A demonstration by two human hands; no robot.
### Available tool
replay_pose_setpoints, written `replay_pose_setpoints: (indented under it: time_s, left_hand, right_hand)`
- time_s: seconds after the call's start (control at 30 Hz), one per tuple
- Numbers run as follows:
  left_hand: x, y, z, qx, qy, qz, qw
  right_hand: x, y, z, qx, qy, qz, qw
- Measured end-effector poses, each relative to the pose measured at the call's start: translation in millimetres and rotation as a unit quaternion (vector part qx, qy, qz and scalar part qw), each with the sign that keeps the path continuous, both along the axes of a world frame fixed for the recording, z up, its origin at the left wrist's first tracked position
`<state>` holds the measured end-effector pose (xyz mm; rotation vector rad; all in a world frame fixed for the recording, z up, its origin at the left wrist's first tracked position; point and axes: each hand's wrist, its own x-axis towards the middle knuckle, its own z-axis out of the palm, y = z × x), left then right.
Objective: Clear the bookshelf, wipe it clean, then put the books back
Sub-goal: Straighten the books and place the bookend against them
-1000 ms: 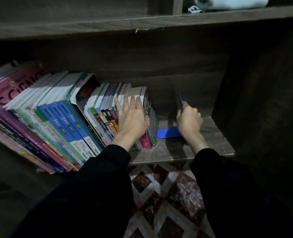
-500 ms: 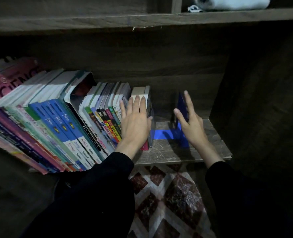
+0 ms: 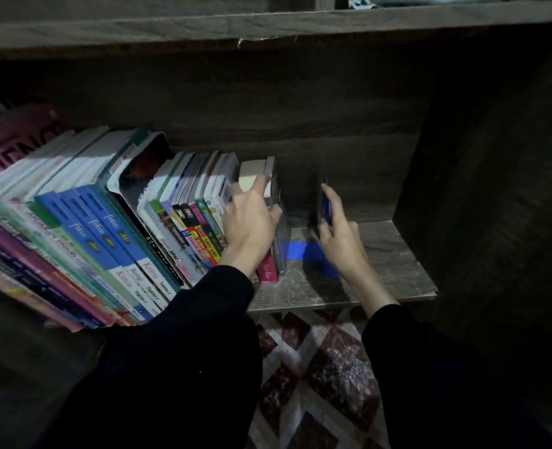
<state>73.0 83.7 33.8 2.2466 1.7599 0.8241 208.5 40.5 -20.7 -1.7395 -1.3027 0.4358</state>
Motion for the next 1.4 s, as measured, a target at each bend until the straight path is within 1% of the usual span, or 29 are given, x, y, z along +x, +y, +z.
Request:
replay_pose_setpoints:
  time_s: [0.13, 0.37, 0.47, 0.53, 0.6, 0.63, 0.7, 0.73, 0.77, 0.83, 0.9, 0.93, 1.0, 1.1, 1.13, 1.17, 1.23, 1.27, 1.3, 1.37, 1.4]
  left_hand:
    - [-4.1, 4.7, -0.4, 0.026, -0.045, -0.020, 0.998]
    - [-3.6, -0.9, -7.3, 0.076, -0.048, -0.023, 0.996]
    - [0.0, -3.9, -9.8, 0.085, -0.025, -0.022, 0.996]
    - [-1.8, -6.1, -11.8, 0.075, 0.018, -0.014, 0.997]
    - [-8.1, -7.5, -15.7, 0.084, 0.066, -0.014, 0.994]
    - [-12.6, -8.3, -18.3, 0.106, 0.079, -0.025, 0.991]
    - [-23.6, -10.4, -27.6, 0.173, 0.085, -0.056, 0.980]
    - [-29.3, -12.4, -33.6, 0.211, 0.083, -0.059, 0.972]
    - [-35.7, -13.9, -40.7, 0.241, 0.075, -0.048, 0.966]
    - [-53.1, -19.1, -57.0, 0.261, 0.036, 0.011, 0.965]
    - [-75.0, -27.4, -75.5, 0.242, -0.012, 0.083, 0.967]
    - [-85.9, -32.0, -85.0, 0.229, -0.037, 0.116, 0.966]
    - [-103.6, -38.8, -102.3, 0.190, -0.109, 0.169, 0.961]
    - [-119.5, -38.8, -118.7, 0.116, -0.205, 0.224, 0.946]
    - [-124.0, -37.3, -120.9, 0.090, -0.234, 0.235, 0.939]
    - [-129.2, -35.8, -121.8, 0.070, -0.260, 0.246, 0.931]
    - [-142.4, -33.4, -124.1, 0.053, -0.292, 0.258, 0.919]
    - [-151.0, -33.2, -126.0, 0.053, -0.297, 0.261, 0.917]
    - [-160.5, -33.3, -128.0, 0.055, -0.298, 0.264, 0.916]
    - [-178.2, -33.0, -130.3, 0.057, -0.309, 0.270, 0.910]
    - [-186.3, -32.3, -130.5, 0.052, -0.321, 0.269, 0.907]
  right_hand:
    - [-10.2, 8.5, -2.4, 0.013, 0.016, 0.033, 0.999]
    - [-40.4, 26.9, -5.7, 0.047, 0.022, 0.070, 0.996]
    - [-45.1, 31.1, -10.5, 0.052, 0.021, 0.084, 0.995]
    - [-41.7, 29.6, -12.5, 0.066, 0.029, 0.109, 0.991]
    - [-36.1, 25.4, -13.7, 0.060, 0.032, 0.133, 0.989]
    - [-33.7, 22.2, -14.0, 0.047, 0.040, 0.150, 0.987]
    - [-36.7, 13.9, -19.2, 0.015, 0.086, 0.173, 0.981]
    - [-41.8, 8.3, -25.4, 0.009, 0.112, 0.157, 0.981]
    - [-48.8, 1.8, -32.5, 0.016, 0.129, 0.112, 0.985]
    - [-65.9, -11.0, -48.8, 0.059, 0.148, -0.021, 0.987]
    - [-83.1, -20.9, -60.6, 0.111, 0.177, -0.119, 0.971]
    - [-91.1, -22.8, -66.4, 0.122, 0.199, -0.149, 0.961]
    - [-105.6, -23.6, -72.1, 0.101, 0.272, -0.164, 0.943]
    - [-133.0, -18.9, -73.4, 0.013, 0.385, -0.106, 0.917]
    - [-143.6, -16.6, -72.4, -0.018, 0.431, -0.074, 0.899]
    - [-155.5, -15.6, -68.5, -0.054, 0.487, -0.033, 0.871]
    - [-179.2, -16.7, -53.1, -0.117, 0.594, 0.046, 0.795]
    - [-189.6, -15.6, -48.1, -0.135, 0.632, 0.066, 0.760]
    - [-198.3, -15.4, -41.7, -0.146, 0.657, 0.072, 0.736]
    - [-211.3, -8.9, -38.9, -0.143, 0.682, 0.058, 0.715]
    - [-217.8, -1.9, -40.8, -0.143, 0.680, 0.047, 0.718]
